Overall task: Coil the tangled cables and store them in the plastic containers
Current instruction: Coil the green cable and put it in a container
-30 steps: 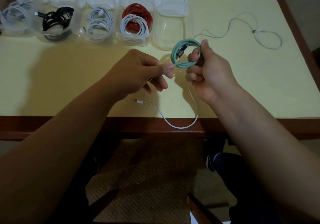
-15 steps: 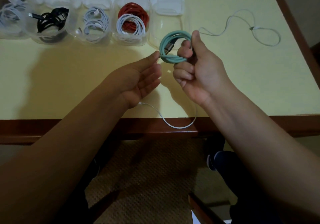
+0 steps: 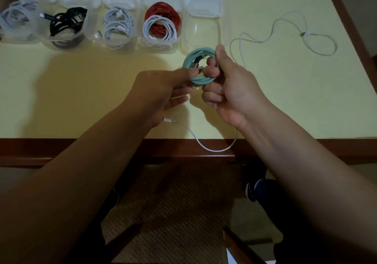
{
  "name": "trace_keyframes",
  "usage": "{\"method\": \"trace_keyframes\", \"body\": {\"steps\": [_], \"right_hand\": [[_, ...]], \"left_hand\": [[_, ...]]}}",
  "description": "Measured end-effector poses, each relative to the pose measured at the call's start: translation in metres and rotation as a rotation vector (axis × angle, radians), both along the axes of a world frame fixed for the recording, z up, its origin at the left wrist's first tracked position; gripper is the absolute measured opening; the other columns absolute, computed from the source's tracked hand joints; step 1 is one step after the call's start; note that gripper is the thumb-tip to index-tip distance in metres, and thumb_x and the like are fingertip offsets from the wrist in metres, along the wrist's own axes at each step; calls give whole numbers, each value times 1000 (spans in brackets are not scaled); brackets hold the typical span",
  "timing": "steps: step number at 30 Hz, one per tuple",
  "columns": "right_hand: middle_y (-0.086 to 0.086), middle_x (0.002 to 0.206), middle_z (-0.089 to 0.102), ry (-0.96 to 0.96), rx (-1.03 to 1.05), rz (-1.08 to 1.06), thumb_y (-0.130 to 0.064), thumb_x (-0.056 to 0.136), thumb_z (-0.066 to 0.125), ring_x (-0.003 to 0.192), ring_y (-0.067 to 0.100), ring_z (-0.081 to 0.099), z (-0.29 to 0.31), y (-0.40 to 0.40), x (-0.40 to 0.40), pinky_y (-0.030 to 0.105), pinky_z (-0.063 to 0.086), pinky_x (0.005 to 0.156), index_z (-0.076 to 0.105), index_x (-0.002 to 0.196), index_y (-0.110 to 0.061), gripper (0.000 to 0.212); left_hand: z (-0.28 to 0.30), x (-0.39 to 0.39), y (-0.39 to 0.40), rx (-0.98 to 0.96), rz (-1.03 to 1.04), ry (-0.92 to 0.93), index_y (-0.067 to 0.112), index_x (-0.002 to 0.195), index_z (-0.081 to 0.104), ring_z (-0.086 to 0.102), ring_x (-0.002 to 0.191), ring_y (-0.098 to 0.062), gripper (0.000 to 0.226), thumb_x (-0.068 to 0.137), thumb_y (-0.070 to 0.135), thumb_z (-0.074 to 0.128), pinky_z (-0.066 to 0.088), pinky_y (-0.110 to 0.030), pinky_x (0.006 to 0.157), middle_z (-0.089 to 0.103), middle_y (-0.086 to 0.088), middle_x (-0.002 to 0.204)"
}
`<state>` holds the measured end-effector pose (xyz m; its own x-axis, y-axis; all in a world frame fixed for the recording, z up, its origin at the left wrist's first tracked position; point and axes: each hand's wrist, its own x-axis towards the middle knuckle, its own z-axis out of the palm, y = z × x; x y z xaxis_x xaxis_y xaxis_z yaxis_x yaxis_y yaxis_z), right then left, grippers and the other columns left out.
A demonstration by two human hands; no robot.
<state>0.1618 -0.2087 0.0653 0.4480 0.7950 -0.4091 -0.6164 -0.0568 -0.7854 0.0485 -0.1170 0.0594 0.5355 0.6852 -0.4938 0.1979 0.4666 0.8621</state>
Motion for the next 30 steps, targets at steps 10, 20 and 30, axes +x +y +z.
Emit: {"method": "trace_keyframes", "body": {"steps": [10,20,30], "right_hand": [[-7,64,40,-130,28,58,-41,113,39,45,6,21,-1,-5,0,19,21,43,47,85,-19,36],[-3,67,44,-265,-78,23,-40,112,41,43,8,24,0,-2,2,22,23,44,51,83,-18,38],[-1,67,47,-244,-118,-12,-35,113,41,47,11,31,-3,2,2,22,29,44,52,84,-15,38]], "left_hand": [[-2,-6,12,-32,-146,83,15,92,79,72,75,-10,17,80,25,83,59,-29,66,74,2,76],[-5,-1,9,93,-129,93,10,88,77,71,69,-11,10,83,19,79,57,-26,63,76,-2,75],[-30,3,-4,627,-147,177,8,88,70,69,63,-9,29,102,31,59,62,-43,70,72,-4,70]]}}
